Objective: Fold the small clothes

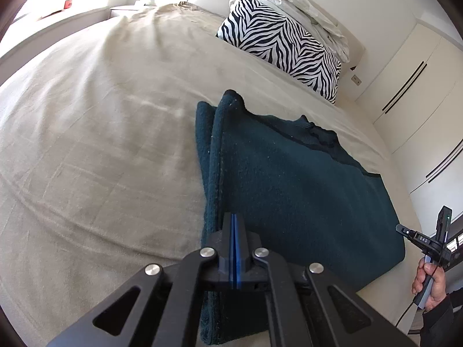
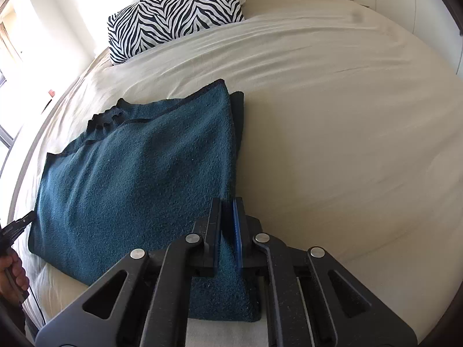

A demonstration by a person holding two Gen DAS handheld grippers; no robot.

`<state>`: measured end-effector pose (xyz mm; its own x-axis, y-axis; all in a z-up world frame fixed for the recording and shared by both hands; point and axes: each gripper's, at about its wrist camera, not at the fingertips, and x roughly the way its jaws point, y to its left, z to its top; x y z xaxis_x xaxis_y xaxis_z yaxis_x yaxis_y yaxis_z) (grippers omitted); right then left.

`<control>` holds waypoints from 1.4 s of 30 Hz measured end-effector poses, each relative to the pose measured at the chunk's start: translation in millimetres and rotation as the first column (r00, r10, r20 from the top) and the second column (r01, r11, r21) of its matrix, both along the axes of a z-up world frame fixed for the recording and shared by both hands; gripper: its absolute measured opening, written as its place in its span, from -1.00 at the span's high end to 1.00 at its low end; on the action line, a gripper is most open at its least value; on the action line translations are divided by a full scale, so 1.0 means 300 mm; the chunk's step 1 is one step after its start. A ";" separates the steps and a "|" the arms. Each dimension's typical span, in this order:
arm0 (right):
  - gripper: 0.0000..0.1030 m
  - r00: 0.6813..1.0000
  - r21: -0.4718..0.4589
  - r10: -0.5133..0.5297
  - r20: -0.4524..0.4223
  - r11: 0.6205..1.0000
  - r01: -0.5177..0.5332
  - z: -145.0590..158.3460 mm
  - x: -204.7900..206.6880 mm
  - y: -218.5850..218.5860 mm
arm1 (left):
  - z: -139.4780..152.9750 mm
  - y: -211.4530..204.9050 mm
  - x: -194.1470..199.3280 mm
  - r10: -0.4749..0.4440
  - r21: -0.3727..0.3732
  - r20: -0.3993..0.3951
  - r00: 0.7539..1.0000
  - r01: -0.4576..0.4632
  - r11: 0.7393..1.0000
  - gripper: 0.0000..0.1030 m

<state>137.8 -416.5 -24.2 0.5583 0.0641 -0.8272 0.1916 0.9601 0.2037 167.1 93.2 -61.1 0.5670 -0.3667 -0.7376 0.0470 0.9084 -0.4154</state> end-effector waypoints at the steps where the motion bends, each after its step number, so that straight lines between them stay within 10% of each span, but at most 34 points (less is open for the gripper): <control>1: 0.89 1.000 -0.001 -0.001 0.000 1.000 0.001 0.003 0.003 0.003 | -0.003 0.002 -0.001 -0.003 -0.004 -0.002 1.000 0.003 1.000 0.98; 17: 0.88 1.000 0.063 -0.008 -0.005 0.998 0.008 -0.016 0.001 -0.015 | -0.007 0.037 -0.070 -0.014 -0.058 0.013 1.000 0.015 0.998 0.97; 26: 0.86 1.000 0.065 -0.012 -0.011 0.998 0.013 -0.008 -0.007 -0.014 | 0.022 -0.010 -0.090 -0.049 -0.016 0.051 0.997 0.050 0.999 -0.08; 37: 0.86 0.999 -0.007 -0.002 -0.033 1.000 0.002 -0.017 -0.014 0.020 | -0.036 0.021 -0.081 -0.009 0.014 -0.012 1.000 0.009 1.000 0.80; 42: 0.89 0.999 -0.054 0.023 -0.049 0.998 -0.025 -0.021 -0.014 0.047 | -0.023 0.002 -0.100 -0.024 0.063 0.009 1.000 0.023 0.998 0.88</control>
